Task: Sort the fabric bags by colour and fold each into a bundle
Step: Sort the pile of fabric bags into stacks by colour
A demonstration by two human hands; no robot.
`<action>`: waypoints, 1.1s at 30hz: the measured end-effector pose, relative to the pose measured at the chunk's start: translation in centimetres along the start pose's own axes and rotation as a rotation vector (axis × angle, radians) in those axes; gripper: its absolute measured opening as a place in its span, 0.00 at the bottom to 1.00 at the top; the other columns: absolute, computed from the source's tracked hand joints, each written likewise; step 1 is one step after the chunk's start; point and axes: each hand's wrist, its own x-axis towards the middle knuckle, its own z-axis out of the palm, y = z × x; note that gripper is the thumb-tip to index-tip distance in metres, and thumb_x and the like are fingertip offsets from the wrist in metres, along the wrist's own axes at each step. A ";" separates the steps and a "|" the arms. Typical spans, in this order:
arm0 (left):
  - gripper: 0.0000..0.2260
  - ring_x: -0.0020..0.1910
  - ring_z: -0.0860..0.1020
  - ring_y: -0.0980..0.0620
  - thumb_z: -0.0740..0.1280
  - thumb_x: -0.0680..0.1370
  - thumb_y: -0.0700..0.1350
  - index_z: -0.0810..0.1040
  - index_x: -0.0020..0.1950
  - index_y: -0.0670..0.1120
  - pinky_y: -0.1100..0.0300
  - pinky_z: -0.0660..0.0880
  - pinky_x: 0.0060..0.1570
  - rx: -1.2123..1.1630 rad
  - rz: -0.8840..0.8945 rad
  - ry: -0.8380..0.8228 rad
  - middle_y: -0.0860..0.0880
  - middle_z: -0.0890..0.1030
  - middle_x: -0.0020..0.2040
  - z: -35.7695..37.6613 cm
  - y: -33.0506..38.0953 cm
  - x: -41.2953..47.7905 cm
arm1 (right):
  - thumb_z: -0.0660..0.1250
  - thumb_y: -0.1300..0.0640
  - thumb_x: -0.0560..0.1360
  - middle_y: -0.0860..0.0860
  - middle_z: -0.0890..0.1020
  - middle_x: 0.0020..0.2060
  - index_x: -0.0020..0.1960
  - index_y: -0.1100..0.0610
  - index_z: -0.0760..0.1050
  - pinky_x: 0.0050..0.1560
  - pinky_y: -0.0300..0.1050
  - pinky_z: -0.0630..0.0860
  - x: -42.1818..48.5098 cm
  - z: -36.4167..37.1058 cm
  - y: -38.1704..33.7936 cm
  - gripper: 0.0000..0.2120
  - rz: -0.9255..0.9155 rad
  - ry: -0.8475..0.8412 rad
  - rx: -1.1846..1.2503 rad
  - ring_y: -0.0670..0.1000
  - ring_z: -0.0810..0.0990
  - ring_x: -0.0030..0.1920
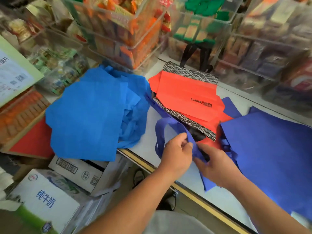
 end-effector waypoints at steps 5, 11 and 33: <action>0.11 0.54 0.82 0.55 0.66 0.82 0.39 0.83 0.62 0.44 0.58 0.80 0.53 0.069 0.446 0.192 0.51 0.84 0.56 -2.4 5.6 -1.8 | 0.66 0.60 0.79 0.46 0.67 0.24 0.39 0.54 0.68 0.24 0.44 0.55 1.3 -2.4 -2.7 0.11 0.071 0.312 -0.058 0.49 0.66 0.23; 0.06 0.46 0.79 0.54 0.66 0.79 0.50 0.80 0.53 0.50 0.57 0.76 0.47 0.055 0.507 0.429 0.53 0.81 0.48 -5.0 9.6 -1.2 | 0.59 0.58 0.82 0.48 0.71 0.29 0.39 0.52 0.65 0.31 0.43 0.66 2.8 -10.5 -5.9 0.13 0.053 0.503 0.159 0.48 0.71 0.30; 0.07 0.53 0.79 0.44 0.71 0.79 0.42 0.79 0.56 0.45 0.51 0.76 0.56 0.457 -0.139 -0.148 0.43 0.81 0.56 8.6 -0.5 4.8 | 0.67 0.50 0.78 0.62 0.56 0.81 0.82 0.63 0.54 0.78 0.55 0.56 -6.0 -3.9 16.4 0.39 1.039 0.783 0.500 0.63 0.58 0.79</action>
